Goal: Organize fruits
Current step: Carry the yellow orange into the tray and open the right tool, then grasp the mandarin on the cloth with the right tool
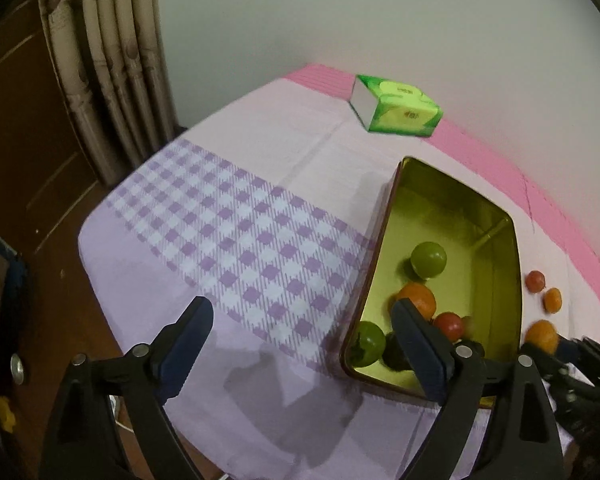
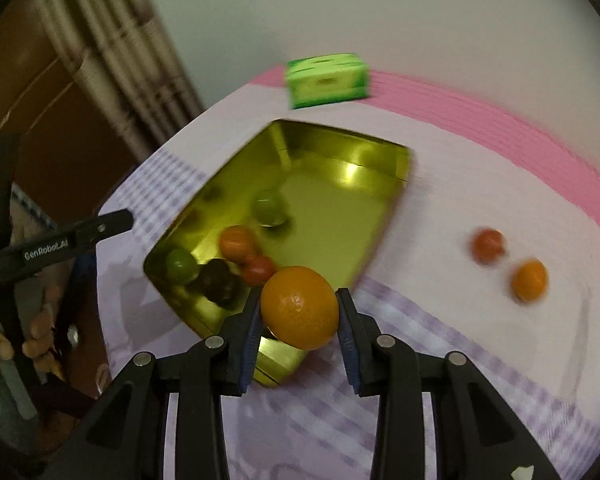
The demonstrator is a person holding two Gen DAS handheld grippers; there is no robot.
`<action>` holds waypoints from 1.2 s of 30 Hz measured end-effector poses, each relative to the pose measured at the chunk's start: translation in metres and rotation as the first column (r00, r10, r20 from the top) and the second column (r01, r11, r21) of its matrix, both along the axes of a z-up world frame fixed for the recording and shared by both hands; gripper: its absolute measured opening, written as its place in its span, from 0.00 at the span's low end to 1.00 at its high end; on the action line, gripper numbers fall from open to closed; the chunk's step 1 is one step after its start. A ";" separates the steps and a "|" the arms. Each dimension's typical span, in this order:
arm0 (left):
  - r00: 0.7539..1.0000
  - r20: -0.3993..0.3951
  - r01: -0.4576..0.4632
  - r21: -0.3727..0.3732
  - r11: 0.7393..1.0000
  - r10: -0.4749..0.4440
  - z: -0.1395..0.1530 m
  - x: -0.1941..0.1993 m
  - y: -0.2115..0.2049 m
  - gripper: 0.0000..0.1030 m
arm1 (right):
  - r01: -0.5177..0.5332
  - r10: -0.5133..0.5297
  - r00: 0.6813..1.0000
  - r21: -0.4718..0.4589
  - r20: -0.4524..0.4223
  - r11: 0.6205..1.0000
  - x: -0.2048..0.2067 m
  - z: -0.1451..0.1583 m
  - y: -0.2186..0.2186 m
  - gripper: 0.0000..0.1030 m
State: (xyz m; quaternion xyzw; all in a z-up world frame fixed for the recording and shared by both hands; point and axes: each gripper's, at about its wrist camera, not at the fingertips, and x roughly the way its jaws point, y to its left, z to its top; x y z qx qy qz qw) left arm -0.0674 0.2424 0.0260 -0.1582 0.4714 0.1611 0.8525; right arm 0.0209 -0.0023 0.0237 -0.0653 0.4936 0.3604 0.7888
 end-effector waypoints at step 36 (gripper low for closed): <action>0.998 -0.068 0.001 0.014 1.000 0.000 -0.015 0.004 -0.002 0.88 | 0.155 -0.149 0.977 -0.029 0.149 0.987 0.016 -0.001 -0.042 0.52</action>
